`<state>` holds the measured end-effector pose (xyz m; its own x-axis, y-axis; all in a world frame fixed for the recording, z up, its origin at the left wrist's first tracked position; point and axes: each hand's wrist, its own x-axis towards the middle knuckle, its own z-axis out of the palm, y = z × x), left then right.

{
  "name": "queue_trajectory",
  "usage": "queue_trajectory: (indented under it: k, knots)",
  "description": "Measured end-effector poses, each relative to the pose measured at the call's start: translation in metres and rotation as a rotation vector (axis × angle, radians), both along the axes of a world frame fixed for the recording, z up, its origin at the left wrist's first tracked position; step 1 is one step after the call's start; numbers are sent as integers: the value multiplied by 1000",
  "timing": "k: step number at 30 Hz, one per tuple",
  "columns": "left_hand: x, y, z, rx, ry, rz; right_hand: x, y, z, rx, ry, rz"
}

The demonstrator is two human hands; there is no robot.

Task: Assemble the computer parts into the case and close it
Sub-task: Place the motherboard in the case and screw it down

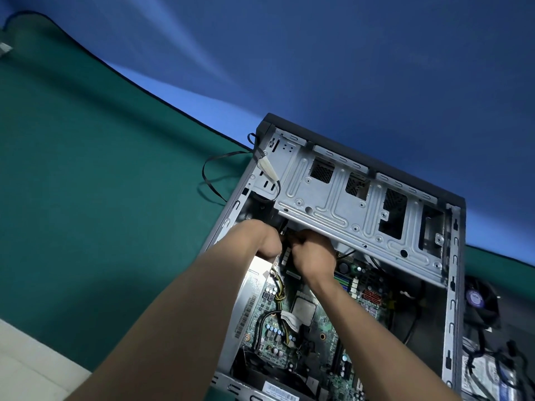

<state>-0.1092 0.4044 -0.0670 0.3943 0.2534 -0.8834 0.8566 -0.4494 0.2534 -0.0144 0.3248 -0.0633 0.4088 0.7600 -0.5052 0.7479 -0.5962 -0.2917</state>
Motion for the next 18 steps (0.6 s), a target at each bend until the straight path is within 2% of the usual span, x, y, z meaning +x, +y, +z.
queue_trajectory:
  k: [8,18]
  knots:
    - [1,-2,5,25,-21,-24,4,-8,-4,41,101,-64]
    - [1,-4,11,8,-13,-87,3,-9,-8,61,113,-122]
